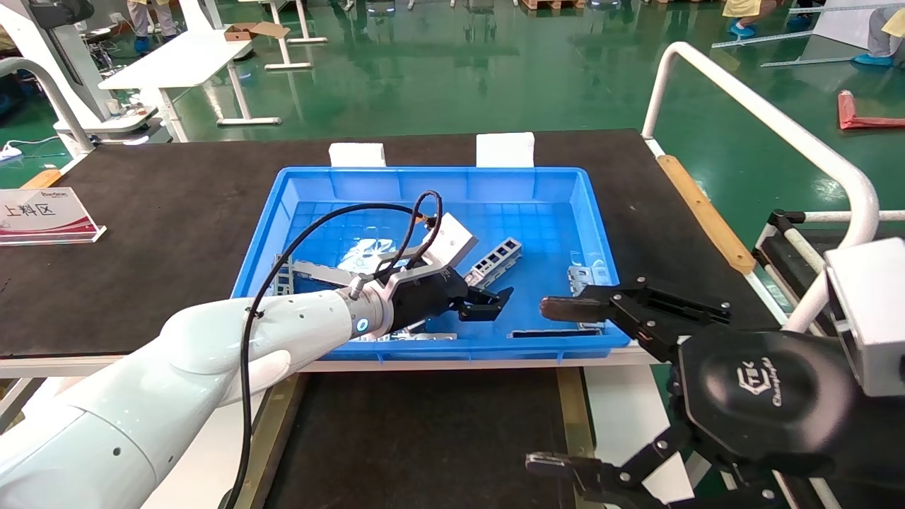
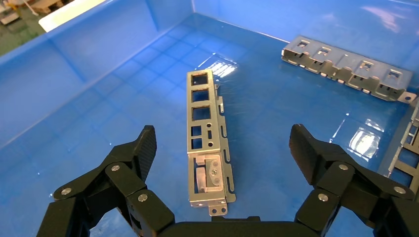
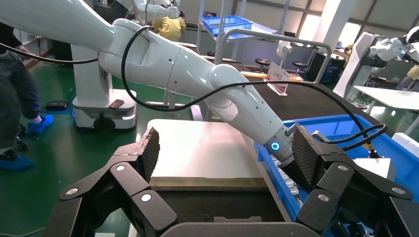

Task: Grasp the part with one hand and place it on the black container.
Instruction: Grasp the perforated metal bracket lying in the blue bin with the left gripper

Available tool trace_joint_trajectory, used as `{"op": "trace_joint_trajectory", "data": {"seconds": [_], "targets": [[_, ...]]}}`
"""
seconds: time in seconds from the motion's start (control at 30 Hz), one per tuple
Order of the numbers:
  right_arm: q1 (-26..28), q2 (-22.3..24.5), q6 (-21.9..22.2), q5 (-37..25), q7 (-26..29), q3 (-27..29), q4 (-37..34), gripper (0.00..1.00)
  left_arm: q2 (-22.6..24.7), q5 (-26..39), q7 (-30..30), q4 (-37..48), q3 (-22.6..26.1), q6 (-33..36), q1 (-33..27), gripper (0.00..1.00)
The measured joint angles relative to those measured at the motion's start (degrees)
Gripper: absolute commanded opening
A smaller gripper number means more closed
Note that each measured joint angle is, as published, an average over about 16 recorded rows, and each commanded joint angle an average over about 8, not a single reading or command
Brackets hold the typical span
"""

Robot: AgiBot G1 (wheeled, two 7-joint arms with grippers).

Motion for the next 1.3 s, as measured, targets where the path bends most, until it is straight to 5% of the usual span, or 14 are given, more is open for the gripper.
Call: {"op": "trace_joint_trajectory", "data": {"seconds": [1.3], "targets": [[0.03,0.06,0.06,0.1,-0.07,-0.15,0.0,0.0,-0.15,-16.53,3.61,0.12,11.82,-5.54,-0.77,0.0]]}}
